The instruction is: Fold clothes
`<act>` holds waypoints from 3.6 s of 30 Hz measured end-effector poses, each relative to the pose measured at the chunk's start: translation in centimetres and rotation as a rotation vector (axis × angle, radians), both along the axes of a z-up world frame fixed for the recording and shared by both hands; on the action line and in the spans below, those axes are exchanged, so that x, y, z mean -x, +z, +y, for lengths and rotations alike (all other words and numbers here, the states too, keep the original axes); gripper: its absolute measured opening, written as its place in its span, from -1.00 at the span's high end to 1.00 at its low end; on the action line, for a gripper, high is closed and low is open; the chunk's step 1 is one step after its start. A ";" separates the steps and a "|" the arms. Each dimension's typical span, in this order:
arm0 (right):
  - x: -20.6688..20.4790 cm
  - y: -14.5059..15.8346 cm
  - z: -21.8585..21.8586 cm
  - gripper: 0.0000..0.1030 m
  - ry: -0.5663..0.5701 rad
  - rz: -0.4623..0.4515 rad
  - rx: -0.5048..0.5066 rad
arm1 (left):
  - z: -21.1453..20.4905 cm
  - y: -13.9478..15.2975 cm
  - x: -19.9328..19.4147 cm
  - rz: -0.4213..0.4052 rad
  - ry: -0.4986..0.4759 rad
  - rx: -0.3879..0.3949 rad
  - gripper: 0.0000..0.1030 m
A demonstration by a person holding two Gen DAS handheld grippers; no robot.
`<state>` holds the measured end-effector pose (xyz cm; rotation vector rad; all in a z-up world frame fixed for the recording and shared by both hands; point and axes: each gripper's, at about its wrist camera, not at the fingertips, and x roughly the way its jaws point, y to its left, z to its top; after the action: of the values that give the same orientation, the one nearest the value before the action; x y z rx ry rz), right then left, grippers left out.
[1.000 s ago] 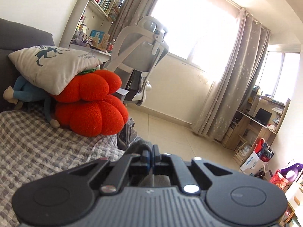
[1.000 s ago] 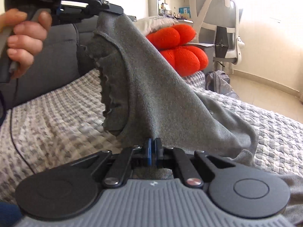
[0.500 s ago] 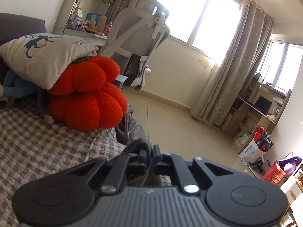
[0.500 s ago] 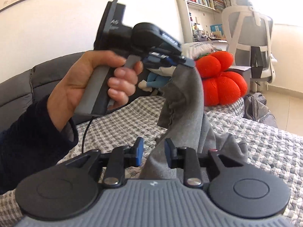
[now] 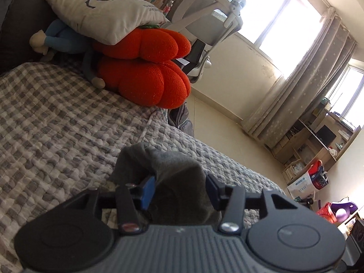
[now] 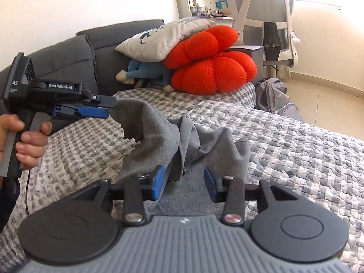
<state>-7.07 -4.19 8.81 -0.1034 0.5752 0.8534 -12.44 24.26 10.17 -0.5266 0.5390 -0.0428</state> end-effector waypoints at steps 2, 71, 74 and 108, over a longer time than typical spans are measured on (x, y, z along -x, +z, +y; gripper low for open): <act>-0.4 -0.5 1.1 0.09 0.036 -0.025 0.061 | 0.0 0.0 -0.1 -0.015 -0.018 0.004 0.00; -6.4 -2.8 4.0 -0.35 -0.099 0.192 0.130 | -2.4 -2.5 4.3 0.033 0.141 -0.241 0.87; -7.2 -3.1 5.4 -0.51 -0.082 0.159 0.169 | -2.7 -2.5 3.9 0.024 0.143 -0.247 0.87; -2.7 -2.2 -5.4 1.00 -0.376 -0.077 -0.024 | -9.2 -5.6 0.9 0.022 0.109 -0.371 0.80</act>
<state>-4.33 -9.56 6.60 -0.0050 0.4918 0.4883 -13.33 15.04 4.59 -0.1934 0.5238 0.1650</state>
